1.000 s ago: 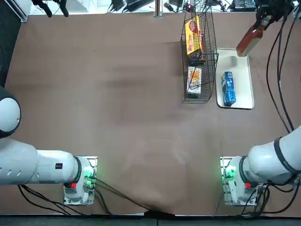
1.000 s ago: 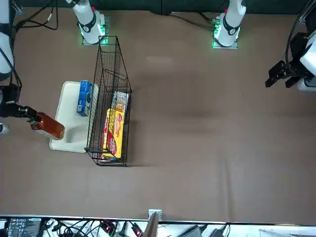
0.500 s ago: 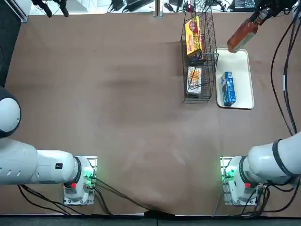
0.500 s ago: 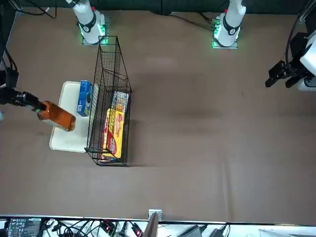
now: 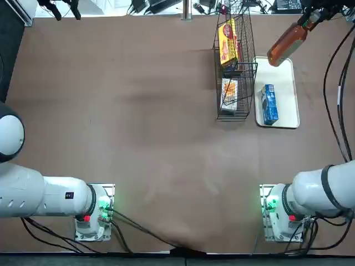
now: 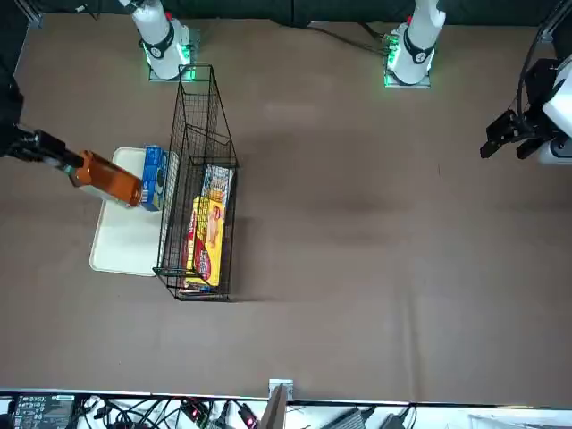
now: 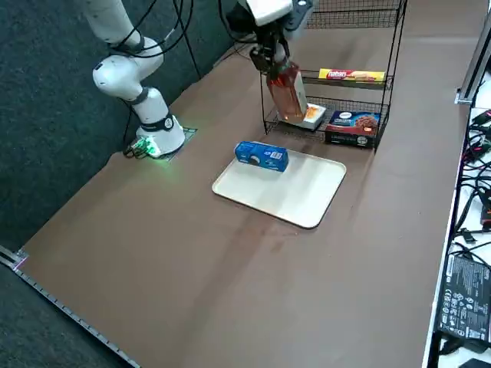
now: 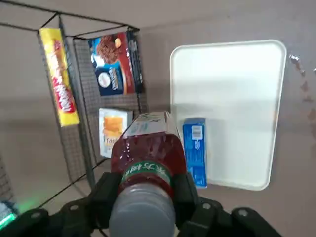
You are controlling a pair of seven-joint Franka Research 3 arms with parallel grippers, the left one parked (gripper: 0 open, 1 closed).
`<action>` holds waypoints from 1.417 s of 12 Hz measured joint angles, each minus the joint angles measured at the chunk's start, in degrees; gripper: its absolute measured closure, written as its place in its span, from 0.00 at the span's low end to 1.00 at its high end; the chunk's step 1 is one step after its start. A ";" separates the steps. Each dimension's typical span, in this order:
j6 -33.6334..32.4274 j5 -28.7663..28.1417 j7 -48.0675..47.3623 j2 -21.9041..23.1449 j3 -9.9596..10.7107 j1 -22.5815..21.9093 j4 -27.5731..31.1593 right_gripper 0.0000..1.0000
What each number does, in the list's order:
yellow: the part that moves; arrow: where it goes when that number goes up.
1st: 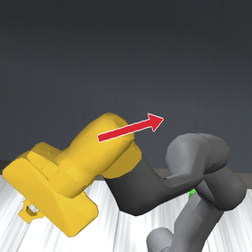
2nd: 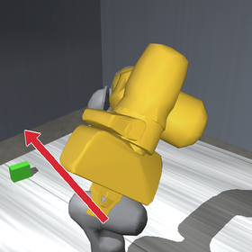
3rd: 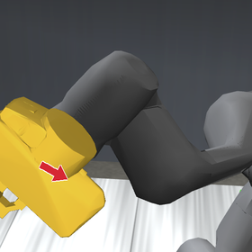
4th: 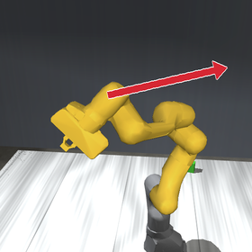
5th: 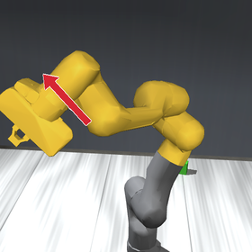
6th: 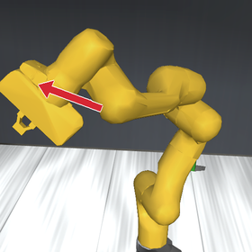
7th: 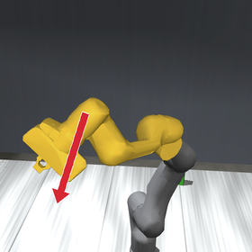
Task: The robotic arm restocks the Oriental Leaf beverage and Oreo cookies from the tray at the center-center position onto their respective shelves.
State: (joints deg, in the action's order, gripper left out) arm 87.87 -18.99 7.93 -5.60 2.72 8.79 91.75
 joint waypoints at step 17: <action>-7.92 -21.84 -2.04 3.85 1.02 2.37 8.58 0.42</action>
State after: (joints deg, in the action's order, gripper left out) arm 79.95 -40.83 5.89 -1.75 3.74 11.16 100.33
